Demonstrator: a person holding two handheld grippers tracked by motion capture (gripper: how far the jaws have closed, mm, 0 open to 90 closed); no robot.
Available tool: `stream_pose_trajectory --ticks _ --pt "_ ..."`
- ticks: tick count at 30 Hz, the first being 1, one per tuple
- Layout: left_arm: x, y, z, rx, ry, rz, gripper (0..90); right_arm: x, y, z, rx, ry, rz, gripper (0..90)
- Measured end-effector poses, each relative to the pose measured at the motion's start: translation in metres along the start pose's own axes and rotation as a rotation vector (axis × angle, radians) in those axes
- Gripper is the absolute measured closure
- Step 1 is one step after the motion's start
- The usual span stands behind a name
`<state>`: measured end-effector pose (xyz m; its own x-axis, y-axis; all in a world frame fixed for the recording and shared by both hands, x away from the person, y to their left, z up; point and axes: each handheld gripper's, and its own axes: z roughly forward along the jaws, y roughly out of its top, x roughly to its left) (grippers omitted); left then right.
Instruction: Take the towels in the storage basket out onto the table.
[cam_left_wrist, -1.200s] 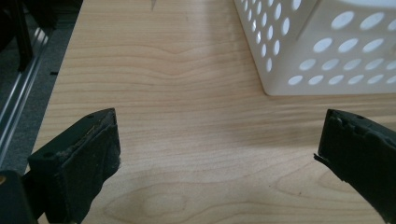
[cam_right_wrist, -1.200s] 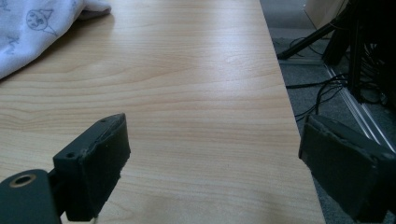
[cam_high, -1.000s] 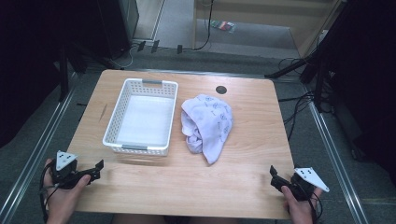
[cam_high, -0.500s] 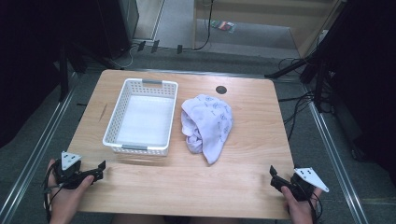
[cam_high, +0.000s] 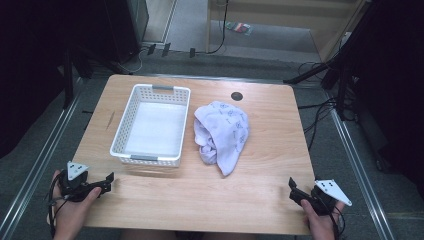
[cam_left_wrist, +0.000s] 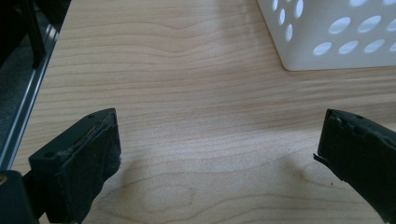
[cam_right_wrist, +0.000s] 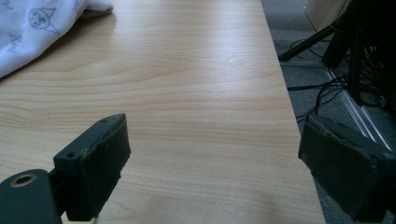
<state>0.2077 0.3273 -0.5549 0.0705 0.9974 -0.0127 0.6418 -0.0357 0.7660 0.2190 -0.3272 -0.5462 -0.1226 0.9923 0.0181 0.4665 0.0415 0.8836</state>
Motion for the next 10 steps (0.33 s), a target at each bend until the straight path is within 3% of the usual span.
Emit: stream_pose_trajectory --ticks 10 --pt "0.0007 0.0005 0.0008 0.008 0.000 -0.007 0.0 0.0000 0.0000 0.0000 0.000 0.000 0.000 8.9"
